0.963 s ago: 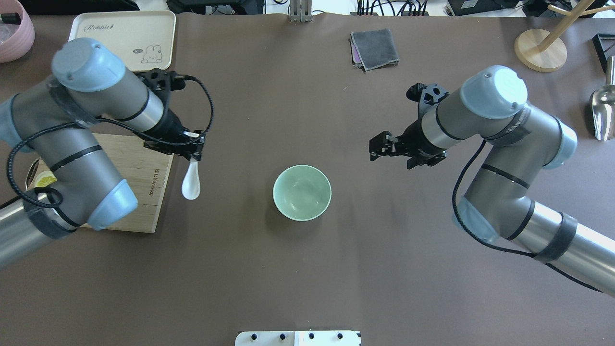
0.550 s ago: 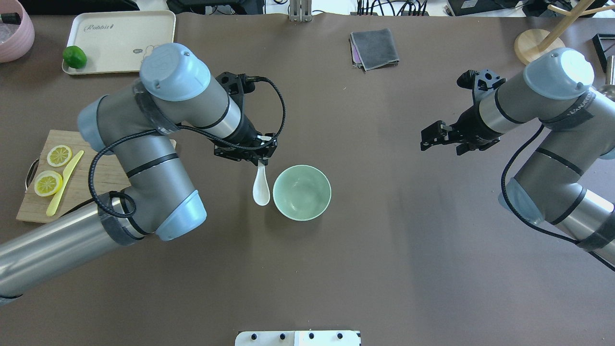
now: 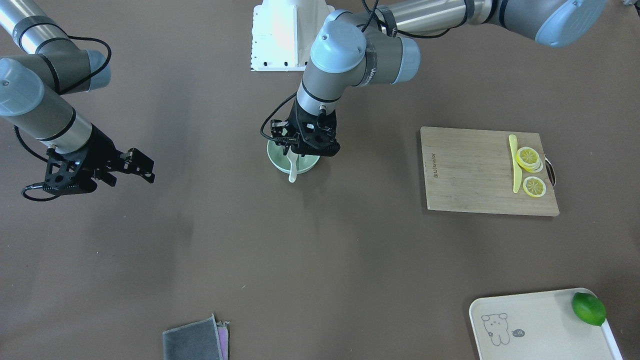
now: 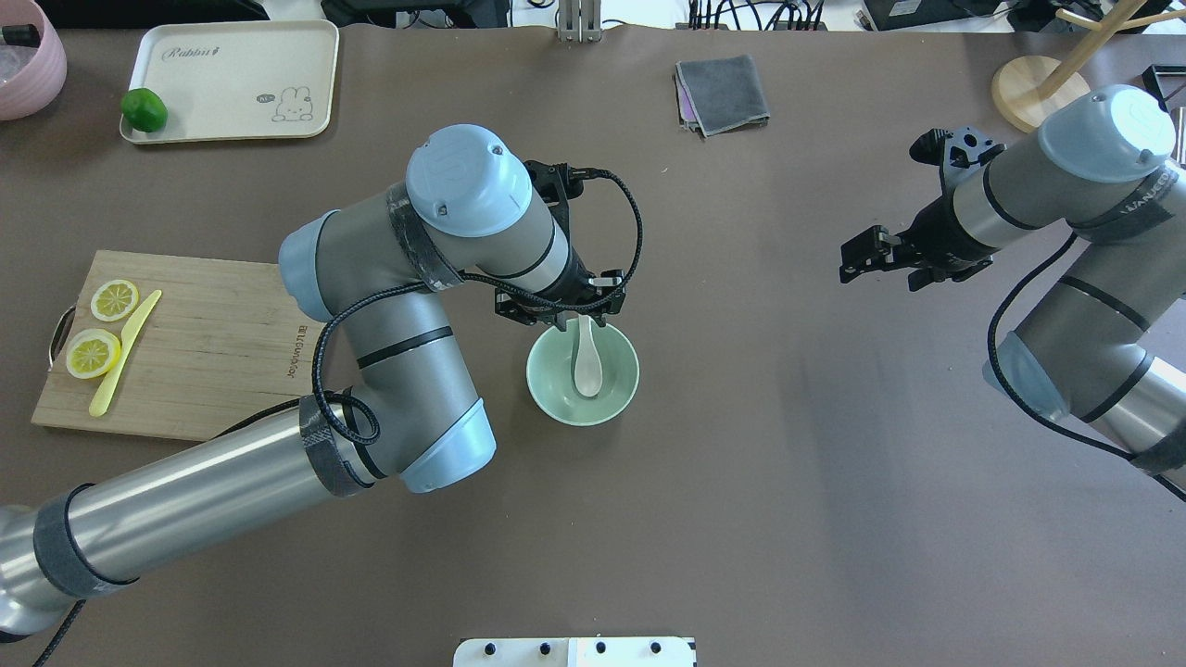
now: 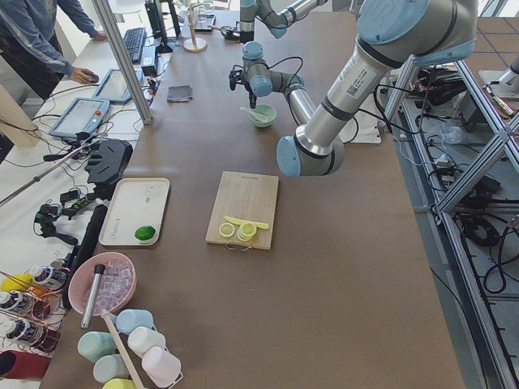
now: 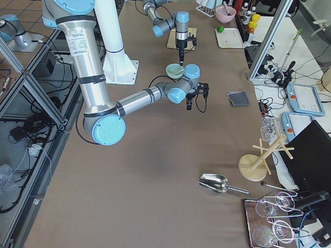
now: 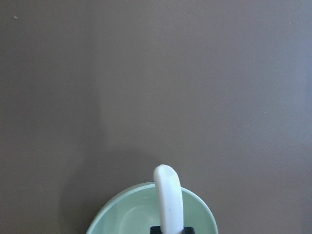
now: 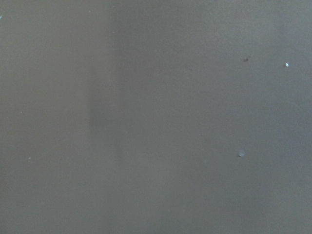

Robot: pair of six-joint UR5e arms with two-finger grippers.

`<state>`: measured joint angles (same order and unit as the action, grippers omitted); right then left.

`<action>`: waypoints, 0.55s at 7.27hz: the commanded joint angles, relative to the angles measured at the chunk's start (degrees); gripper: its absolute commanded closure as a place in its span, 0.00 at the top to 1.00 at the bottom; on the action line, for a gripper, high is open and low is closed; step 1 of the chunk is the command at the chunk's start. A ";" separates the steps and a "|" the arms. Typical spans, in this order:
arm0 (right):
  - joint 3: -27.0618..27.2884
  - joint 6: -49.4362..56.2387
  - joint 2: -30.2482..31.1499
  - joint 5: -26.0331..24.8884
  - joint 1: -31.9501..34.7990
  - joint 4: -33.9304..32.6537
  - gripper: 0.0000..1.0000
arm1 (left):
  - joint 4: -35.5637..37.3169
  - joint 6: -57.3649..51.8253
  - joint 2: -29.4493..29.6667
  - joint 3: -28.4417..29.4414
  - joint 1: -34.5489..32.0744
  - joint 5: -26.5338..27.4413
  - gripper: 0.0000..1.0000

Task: Place spoon in bowl
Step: 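Carry the spoon over the bowl with left gripper while right gripper withdraws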

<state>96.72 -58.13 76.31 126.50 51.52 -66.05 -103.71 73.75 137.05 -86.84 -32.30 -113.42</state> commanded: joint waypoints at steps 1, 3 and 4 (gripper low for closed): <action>-0.22 4.13 2.33 1.55 3.65 -0.47 1.00 | 0.35 -8.40 -5.87 -4.08 -4.40 -1.87 0.98; -0.48 17.62 8.38 2.86 10.83 -0.83 1.00 | 1.31 -20.09 -19.65 -11.30 -14.32 -7.87 0.98; -2.14 26.31 11.20 5.23 16.27 -0.92 1.00 | 5.58 -27.97 -22.33 -13.77 -17.59 -7.96 0.98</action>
<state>95.89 -41.34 84.10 129.58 62.02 -66.78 -101.51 54.13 119.80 -97.29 -45.31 -120.38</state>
